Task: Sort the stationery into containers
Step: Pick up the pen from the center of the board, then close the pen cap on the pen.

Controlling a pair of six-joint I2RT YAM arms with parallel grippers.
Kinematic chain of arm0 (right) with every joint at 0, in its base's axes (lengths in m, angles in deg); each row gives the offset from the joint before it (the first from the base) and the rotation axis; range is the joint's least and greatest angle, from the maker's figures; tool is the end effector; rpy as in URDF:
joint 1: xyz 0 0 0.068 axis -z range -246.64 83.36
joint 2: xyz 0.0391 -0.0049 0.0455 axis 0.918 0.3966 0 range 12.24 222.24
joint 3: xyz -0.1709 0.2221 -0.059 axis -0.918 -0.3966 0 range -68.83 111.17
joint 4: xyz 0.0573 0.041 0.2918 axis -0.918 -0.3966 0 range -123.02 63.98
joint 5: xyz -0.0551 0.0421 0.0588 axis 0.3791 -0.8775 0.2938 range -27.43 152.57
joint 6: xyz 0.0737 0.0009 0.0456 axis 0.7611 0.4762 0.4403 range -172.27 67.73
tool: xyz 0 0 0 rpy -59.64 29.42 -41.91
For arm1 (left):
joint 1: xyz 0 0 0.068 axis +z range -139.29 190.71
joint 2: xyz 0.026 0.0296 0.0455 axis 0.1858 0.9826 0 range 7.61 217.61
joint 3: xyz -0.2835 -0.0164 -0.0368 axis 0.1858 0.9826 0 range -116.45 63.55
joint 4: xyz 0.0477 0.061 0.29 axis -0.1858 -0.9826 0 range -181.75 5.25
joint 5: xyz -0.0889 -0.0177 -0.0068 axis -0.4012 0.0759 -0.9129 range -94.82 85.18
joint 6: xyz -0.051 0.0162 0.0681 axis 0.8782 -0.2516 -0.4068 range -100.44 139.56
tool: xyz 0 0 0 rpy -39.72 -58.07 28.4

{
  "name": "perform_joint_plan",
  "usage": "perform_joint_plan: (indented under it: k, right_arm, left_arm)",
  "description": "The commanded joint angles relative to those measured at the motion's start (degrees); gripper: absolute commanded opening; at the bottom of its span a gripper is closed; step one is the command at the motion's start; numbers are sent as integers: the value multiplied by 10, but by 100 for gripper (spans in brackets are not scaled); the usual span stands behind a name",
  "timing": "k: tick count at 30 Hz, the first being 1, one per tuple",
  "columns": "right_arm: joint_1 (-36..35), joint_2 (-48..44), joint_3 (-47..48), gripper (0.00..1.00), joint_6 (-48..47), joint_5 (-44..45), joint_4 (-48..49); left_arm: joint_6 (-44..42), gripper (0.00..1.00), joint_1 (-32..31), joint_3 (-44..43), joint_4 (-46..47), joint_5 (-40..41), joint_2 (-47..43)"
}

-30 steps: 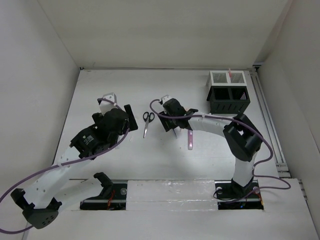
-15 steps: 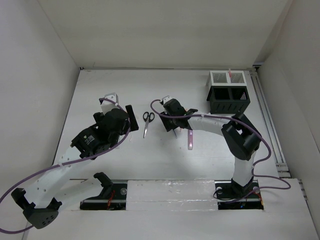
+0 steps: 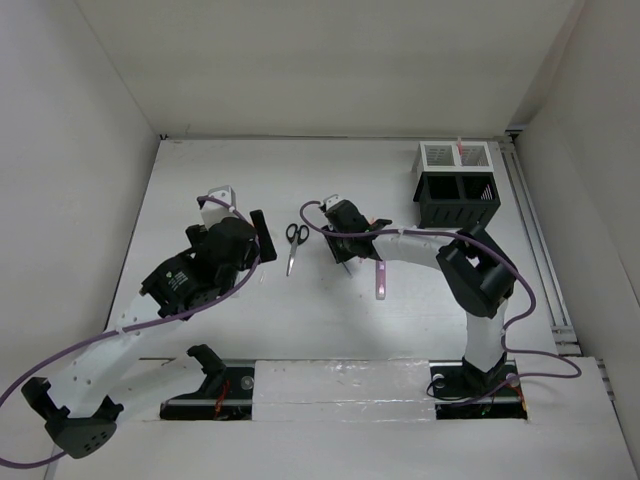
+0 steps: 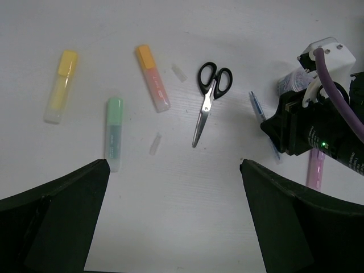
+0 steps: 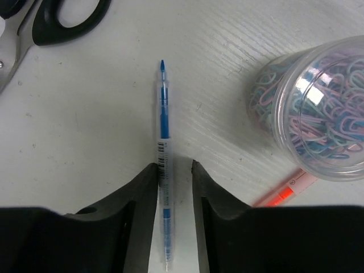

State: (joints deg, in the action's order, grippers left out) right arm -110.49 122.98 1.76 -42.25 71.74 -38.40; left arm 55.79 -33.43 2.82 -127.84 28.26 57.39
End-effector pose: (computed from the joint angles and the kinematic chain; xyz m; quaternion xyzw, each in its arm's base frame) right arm 0.3449 0.3147 0.1163 -0.2502 0.9106 0.0776 0.3197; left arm 0.1919 -0.1280 0.3655 -0.0795 0.8465 -0.1088 0.5150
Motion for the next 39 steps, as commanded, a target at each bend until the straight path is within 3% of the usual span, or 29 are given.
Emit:
perform_joint_plan:
  k: [1, 3, 8, 13, 19, 27, 32, 39]
  right_arm:
    - [-5, 21, -1, 29, 8, -7, -30]
    - [-5, 21, -7, 27, 13, 0, -35]
    - [-5, 21, -26, 0, 13, 5, -41]
    - [-5, 4, -46, 0, 13, -25, -13]
    - [-23, -148, -70, 0, 13, 2, 3]
    - [-56, -355, -95, 0, 13, 40, -42]
    - [-68, -433, -113, 0, 8, 29, -42]
    - [-80, -487, -146, 0, 3, 12, -10]
  left_arm:
    - [-2, 100, 1, -3, 0, 10, -10]
    - [-2, 100, 1, -3, 0, 10, -10]
    - [-2, 100, 1, -3, 6, 21, -10]
    - [10, 100, 1, -3, 6, 28, 8]
    - [52, 100, 1, 10, 34, -48, 44]
    - [126, 100, 8, 73, 88, -31, 116]
    - [72, 100, 147, 117, 166, -168, 181]
    - [4, 100, 147, 36, 104, -180, 251]
